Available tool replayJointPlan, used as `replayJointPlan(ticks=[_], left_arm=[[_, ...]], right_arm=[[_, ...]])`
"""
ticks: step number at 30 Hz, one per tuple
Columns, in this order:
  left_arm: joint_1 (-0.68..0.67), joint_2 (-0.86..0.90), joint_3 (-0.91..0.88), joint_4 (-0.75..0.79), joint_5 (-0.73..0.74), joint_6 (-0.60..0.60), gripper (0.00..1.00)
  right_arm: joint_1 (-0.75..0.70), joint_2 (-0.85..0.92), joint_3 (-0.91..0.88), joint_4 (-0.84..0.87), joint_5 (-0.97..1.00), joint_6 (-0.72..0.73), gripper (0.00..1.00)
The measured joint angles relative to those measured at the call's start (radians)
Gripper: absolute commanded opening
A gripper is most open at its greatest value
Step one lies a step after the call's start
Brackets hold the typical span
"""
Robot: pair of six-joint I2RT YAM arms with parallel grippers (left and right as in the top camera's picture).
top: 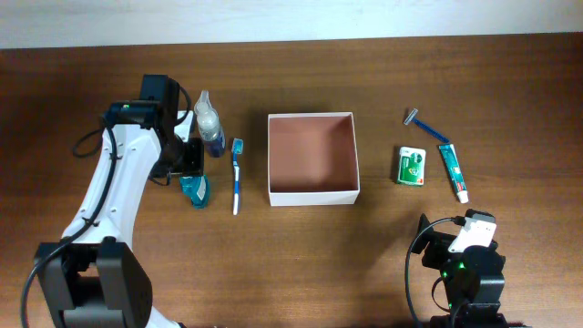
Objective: Pack container
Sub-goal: 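Close the left gripper around the mouthwash bottle cap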
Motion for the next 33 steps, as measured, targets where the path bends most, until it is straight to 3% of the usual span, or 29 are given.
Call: replayJointPlan(ticks=[5, 7, 14, 23, 33], left_arm=[[0.000, 0.000, 0.000, -0.026, 0.000, 0.000, 0.52], [0.000, 0.000, 0.000, -0.031, 0.002, -0.001, 0.44], [0.000, 0.000, 0.000, -0.034, 0.006, 0.001, 0.44], [0.000, 0.000, 0.001, -0.035, 0.006, 0.000, 0.34], [0.000, 0.002, 0.082, -0.072, 0.006, 0.001, 0.34]], right_arm=[[0.000, 0.000, 0.000, 0.000, 0.000, -0.001, 0.99], [0.000, 0.000, 0.000, 0.000, 0.000, -0.001, 0.99], [0.000, 0.000, 0.000, 0.000, 0.000, 0.000, 0.99], [0.000, 0.000, 0.000, 0.000, 0.000, -0.001, 0.99], [0.000, 0.000, 0.000, 0.000, 0.000, 0.000, 0.99]])
